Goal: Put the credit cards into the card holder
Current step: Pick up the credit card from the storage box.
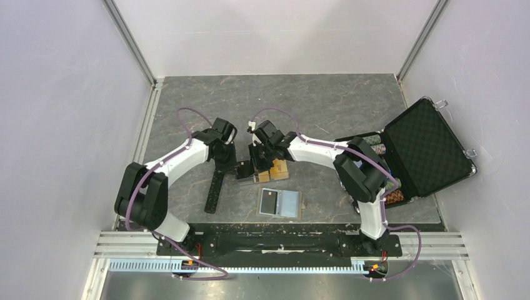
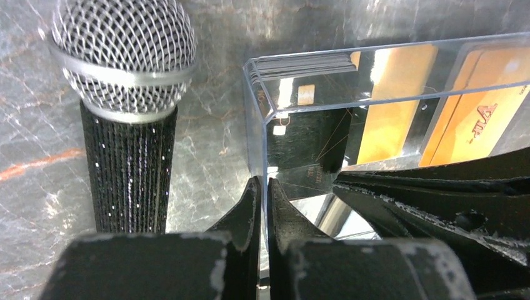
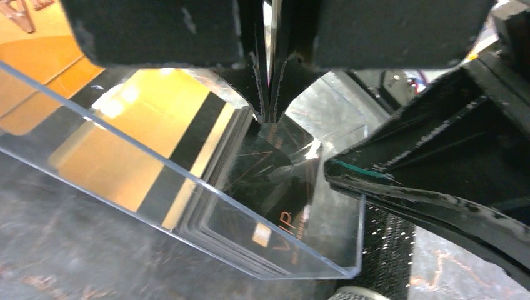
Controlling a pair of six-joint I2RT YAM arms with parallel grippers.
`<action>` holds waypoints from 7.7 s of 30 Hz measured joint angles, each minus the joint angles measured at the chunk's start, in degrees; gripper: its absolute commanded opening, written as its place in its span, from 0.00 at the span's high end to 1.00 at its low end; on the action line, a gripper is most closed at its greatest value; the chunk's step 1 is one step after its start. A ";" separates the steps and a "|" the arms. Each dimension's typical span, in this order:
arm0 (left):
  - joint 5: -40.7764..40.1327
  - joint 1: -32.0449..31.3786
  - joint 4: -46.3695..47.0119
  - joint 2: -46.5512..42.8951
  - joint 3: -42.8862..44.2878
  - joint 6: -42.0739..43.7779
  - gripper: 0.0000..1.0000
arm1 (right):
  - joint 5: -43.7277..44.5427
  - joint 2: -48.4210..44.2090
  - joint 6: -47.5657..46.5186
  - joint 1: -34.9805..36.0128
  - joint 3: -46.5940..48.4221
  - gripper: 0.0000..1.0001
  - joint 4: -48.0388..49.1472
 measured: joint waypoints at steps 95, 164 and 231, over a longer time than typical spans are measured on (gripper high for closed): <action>-6.56 -3.85 -1.62 -9.55 -6.12 -11.52 0.97 | -3.34 1.81 -2.29 1.49 -1.86 0.54 3.72; -6.43 -3.93 -1.95 -9.05 -5.79 -11.43 0.98 | 1.49 3.17 -7.02 3.54 7.43 0.86 -8.96; -6.08 -3.93 -0.57 -9.84 -6.99 -11.39 0.98 | 4.63 3.41 -7.78 4.50 8.52 0.96 -12.68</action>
